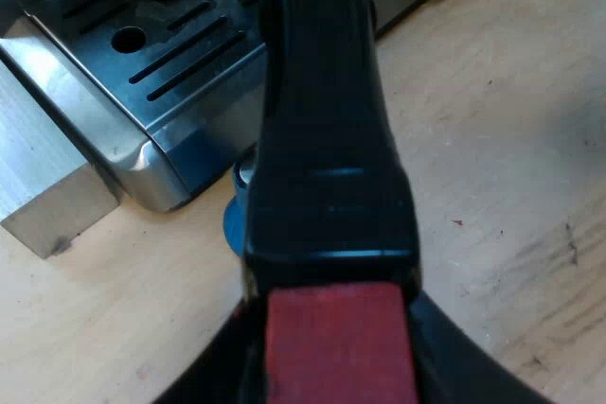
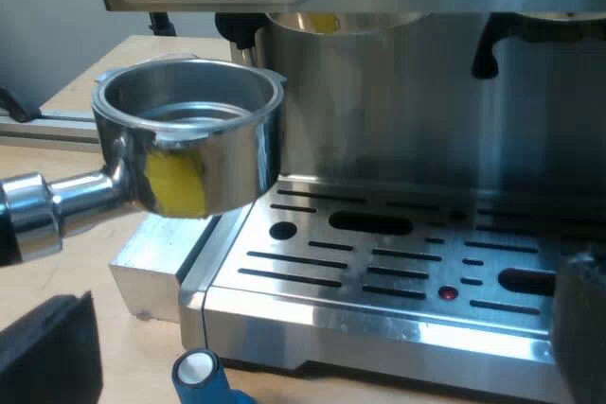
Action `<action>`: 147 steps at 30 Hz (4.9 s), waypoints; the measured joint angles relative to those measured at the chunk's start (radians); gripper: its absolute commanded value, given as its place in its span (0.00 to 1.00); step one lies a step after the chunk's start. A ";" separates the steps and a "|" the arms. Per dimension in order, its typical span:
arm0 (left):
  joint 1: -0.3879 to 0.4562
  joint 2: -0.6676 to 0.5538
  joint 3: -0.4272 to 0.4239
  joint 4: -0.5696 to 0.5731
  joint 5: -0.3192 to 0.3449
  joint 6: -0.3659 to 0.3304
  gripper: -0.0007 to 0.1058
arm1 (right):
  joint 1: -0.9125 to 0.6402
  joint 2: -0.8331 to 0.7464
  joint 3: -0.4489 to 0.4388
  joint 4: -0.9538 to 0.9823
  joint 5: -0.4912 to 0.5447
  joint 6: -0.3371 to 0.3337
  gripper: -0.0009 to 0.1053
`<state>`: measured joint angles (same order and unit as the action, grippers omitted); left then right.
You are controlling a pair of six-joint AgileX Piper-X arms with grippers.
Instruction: Put the handle in the coffee machine
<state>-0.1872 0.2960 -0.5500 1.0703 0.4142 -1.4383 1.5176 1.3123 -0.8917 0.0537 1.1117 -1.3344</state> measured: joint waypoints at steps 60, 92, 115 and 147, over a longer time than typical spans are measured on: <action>0.267 0.233 0.058 -0.137 0.313 0.281 0.01 | -0.030 0.083 0.001 -0.252 -0.020 -0.205 0.93; 0.304 0.586 -0.015 -0.213 0.403 0.622 0.01 | -0.030 0.083 0.001 -0.252 -0.022 -0.238 0.93; 0.373 0.722 -0.036 -0.269 0.510 0.660 0.01 | -0.101 0.083 0.001 -0.254 -0.022 -0.273 0.93; 0.373 0.966 -0.223 -0.297 0.529 0.724 0.01 | -0.171 0.327 -0.059 -0.634 -0.007 -0.370 0.93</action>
<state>0.1861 1.2619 -0.7735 0.7732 0.9435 -0.7144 1.3463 1.6393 -0.9502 -0.5802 1.1051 -1.7045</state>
